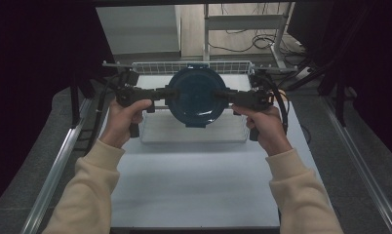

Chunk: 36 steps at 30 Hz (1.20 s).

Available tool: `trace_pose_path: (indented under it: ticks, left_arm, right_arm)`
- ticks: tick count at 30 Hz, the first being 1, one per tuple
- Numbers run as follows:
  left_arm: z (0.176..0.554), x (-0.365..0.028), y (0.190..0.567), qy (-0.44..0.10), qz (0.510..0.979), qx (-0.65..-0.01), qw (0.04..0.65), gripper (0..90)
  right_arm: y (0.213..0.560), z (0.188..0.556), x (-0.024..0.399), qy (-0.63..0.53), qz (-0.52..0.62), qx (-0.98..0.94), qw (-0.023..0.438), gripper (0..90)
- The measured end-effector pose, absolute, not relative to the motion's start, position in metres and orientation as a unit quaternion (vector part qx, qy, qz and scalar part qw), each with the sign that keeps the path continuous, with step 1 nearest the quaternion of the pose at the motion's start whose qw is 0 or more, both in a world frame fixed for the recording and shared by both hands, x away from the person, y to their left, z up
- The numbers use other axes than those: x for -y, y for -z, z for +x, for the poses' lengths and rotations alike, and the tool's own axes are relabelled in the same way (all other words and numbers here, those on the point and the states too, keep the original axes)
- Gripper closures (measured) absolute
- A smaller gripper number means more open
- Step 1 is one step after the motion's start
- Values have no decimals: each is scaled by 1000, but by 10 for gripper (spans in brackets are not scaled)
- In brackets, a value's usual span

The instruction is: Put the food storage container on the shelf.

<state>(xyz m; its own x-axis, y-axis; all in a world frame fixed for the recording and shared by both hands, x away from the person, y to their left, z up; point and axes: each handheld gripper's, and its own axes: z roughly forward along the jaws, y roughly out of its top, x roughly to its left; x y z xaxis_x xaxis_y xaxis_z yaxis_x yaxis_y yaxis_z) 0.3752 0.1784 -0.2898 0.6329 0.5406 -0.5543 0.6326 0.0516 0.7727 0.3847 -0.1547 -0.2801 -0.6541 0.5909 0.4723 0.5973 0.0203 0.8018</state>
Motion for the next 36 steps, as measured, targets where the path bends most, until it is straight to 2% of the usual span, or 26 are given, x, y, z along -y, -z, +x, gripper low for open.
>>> trace_pose_path:
  ticks: [14, 26, 36]
  left_arm:
    - [422, -186, 287, 49, 677, -445, 583, 467]
    - [460, -185, 316, 88, 678, -476, 554, 458]
    - [475, -184, 325, 116, 638, -508, 566, 462]
  right_arm:
    - [270, 435, 145, 552, -430, 714, 18, 393]
    - [292, 475, 143, 521, -457, 720, 42, 388]
    - [302, 487, 145, 525, -503, 684, 62, 384]
